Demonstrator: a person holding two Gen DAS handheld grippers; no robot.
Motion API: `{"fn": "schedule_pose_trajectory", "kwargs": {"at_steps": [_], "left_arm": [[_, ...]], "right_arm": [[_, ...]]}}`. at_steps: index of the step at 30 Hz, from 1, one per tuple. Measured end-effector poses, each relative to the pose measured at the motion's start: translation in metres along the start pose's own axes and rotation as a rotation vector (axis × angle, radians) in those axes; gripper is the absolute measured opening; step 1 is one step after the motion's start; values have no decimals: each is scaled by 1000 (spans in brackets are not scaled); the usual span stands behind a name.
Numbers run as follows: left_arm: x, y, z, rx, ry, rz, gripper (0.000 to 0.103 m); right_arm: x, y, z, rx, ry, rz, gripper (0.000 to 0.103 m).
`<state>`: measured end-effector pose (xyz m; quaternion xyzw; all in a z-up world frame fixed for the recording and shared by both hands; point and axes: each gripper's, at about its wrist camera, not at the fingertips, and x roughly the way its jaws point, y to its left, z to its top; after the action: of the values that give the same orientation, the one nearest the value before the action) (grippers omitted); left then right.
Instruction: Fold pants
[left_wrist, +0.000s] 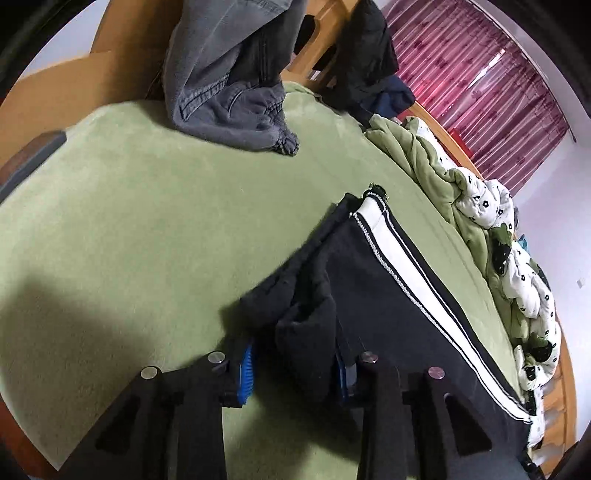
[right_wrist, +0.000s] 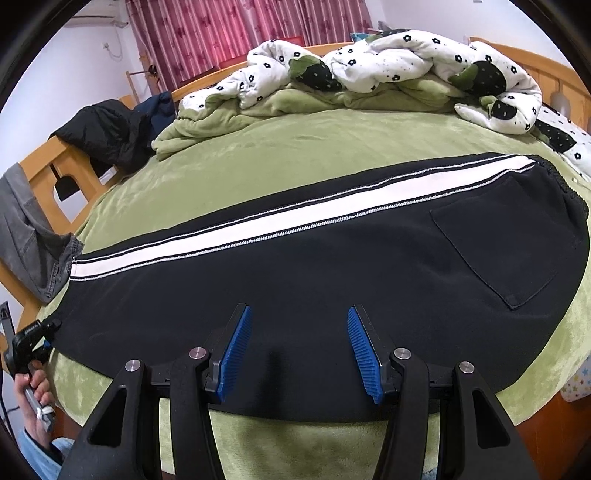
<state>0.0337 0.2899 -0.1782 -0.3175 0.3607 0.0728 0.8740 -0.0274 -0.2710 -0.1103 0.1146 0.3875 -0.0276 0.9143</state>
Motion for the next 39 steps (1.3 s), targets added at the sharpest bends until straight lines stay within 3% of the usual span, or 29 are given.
{"fn": "schedule_pose_trajectory", "kwargs": {"at_steps": [5,9,14,21,26,31,35,39], "left_arm": [[-1,-6,-2,66,-10,64,29],[-6,-10,-5,93,3,108,33],[-26,-28,-28,219,48,148,50],[-56,-32,-63,217,88,71,51],[-75,-54,-78,311,86,8,51],[-88,-82,-64,460,-64,103,56],[-80,-97,-36,505,-69,83,56],[-64,-108,-14,533,-90,120,56]], "right_arm": [[2,-6,-2,-5,5,-15,53],[-2,-15,0,-17,-5,-32,53],[-4,-30,8,1,-24,-34,53],[4,-31,19,16,-27,-2,53],[10,-13,21,-29,-15,1,53],[13,6,26,-62,-27,-11,53],[17,18,32,-78,-39,-38,53],[24,24,41,-84,-44,-49,53]]}}
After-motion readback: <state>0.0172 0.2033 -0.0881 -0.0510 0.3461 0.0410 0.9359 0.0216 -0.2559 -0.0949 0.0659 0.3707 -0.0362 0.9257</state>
